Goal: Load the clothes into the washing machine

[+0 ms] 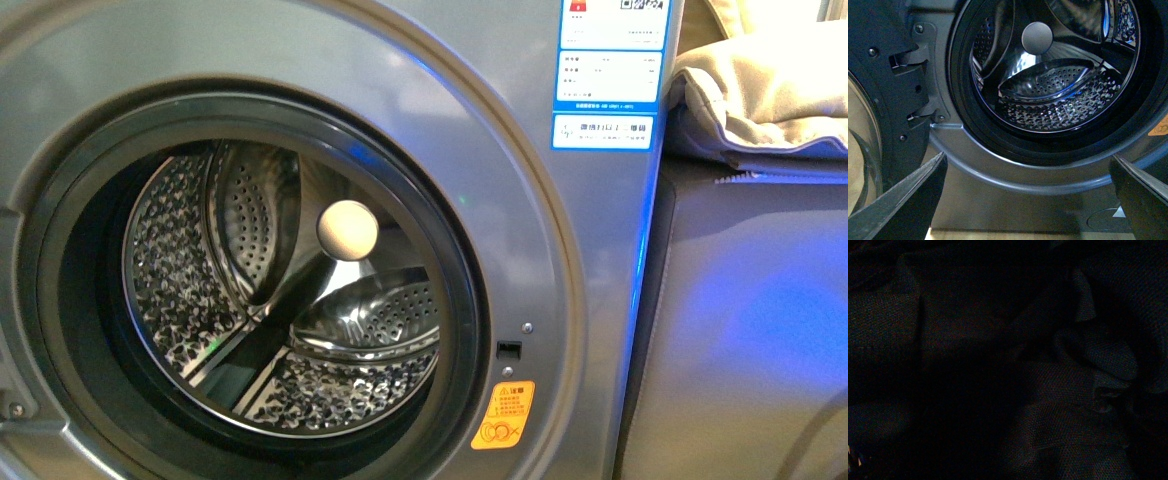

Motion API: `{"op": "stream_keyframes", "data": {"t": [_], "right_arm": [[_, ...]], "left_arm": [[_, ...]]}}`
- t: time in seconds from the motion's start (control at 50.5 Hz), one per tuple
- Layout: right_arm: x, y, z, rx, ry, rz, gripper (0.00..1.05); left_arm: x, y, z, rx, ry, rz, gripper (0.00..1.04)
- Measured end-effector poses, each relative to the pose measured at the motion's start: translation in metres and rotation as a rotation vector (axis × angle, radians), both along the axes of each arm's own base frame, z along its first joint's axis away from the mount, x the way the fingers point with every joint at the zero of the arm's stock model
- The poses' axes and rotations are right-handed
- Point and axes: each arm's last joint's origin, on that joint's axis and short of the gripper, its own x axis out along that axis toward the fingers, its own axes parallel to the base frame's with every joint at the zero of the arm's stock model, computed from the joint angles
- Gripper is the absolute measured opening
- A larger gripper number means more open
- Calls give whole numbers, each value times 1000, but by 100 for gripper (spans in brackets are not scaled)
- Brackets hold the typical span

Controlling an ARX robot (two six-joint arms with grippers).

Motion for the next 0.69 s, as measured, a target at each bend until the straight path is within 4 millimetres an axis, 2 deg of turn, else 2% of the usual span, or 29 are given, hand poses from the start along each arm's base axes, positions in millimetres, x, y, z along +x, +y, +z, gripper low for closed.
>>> {"op": "stream_keyframes", "data": {"t": [0.694], "right_arm": [[-10,5,-27,10,-24,5,97]], "left_arm": [[0,0,0,0,0,0,98]]}}
